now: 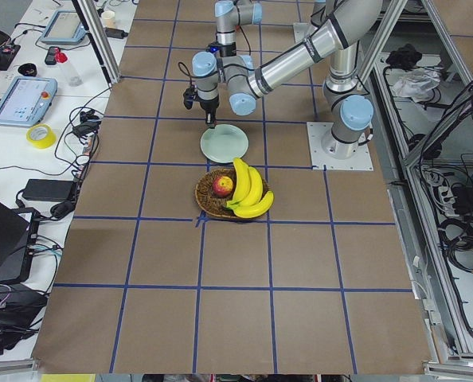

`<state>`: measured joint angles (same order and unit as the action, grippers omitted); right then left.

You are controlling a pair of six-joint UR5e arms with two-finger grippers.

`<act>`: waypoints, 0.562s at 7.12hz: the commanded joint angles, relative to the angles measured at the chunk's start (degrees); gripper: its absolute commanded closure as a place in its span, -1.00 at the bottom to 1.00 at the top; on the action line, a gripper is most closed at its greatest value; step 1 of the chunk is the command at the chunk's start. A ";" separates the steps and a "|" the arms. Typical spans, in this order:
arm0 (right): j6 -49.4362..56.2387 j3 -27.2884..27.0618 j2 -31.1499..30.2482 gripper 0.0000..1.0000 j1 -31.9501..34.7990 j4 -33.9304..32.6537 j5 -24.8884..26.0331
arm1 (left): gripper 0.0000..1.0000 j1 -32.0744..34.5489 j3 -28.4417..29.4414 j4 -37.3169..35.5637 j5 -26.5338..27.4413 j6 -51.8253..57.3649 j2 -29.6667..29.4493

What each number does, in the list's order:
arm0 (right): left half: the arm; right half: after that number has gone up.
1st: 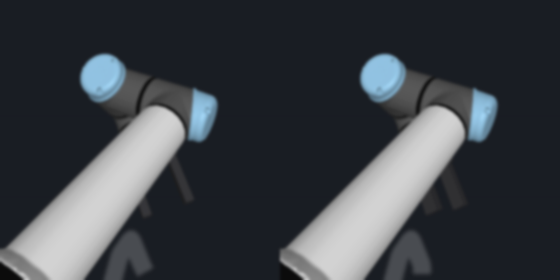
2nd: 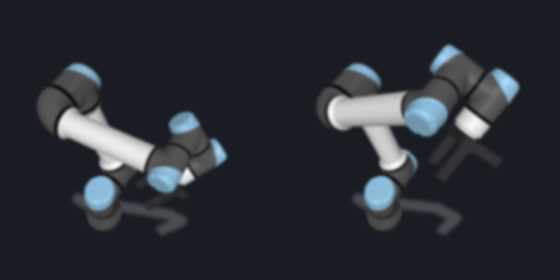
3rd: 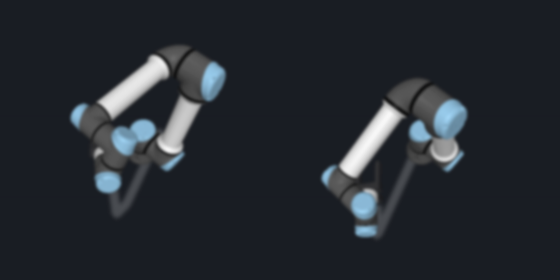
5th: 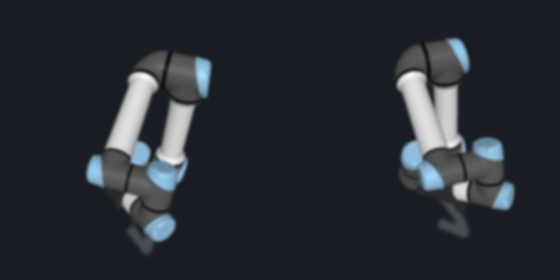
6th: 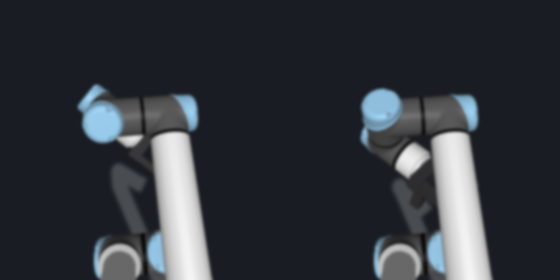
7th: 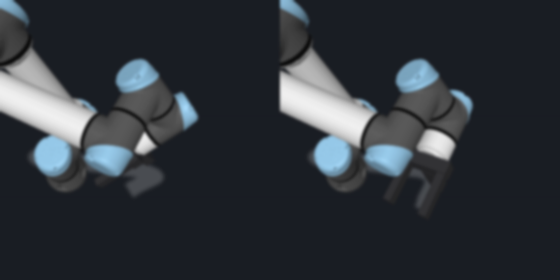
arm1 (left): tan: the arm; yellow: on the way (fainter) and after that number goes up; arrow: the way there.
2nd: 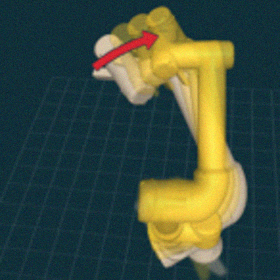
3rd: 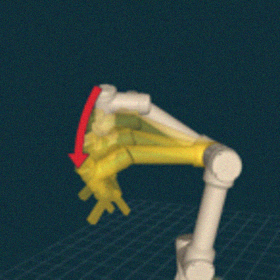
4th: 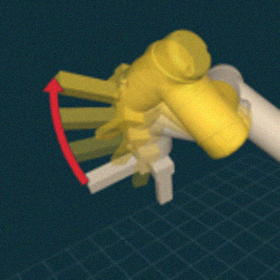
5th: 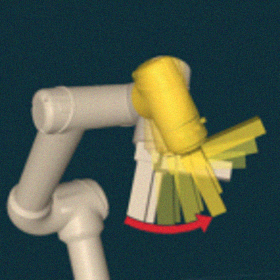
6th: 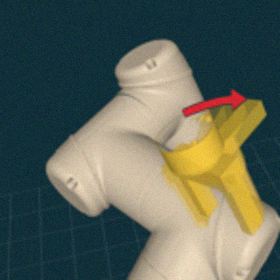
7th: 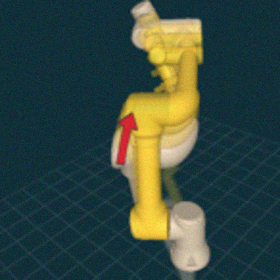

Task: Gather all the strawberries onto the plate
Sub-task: 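Drop the strawberry onto the plate with the left gripper while the right sets another mid-table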

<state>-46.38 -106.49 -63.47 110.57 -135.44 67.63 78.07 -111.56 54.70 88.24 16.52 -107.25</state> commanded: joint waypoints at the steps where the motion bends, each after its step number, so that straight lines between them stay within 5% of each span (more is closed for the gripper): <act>1: -0.55 -0.90 1.16 -0.46 0.61 -0.09 0.57 | 1.00 -2.57 -2.52 -3.61 2.28 3.43 -1.29; 2: -0.47 -1.00 0.90 -0.99 0.61 0.00 0.57 | -0.23 -2.57 -2.44 -3.37 3.25 3.35 -1.03; 4: 9.47 -0.03 -1.37 -1.00 -0.95 0.61 5.28 | -1.00 -2.57 -1.92 -2.76 3.52 2.82 0.01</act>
<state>-43.73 -106.90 -63.32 110.71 -135.27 69.54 75.53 -113.89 51.58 91.50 19.67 -107.95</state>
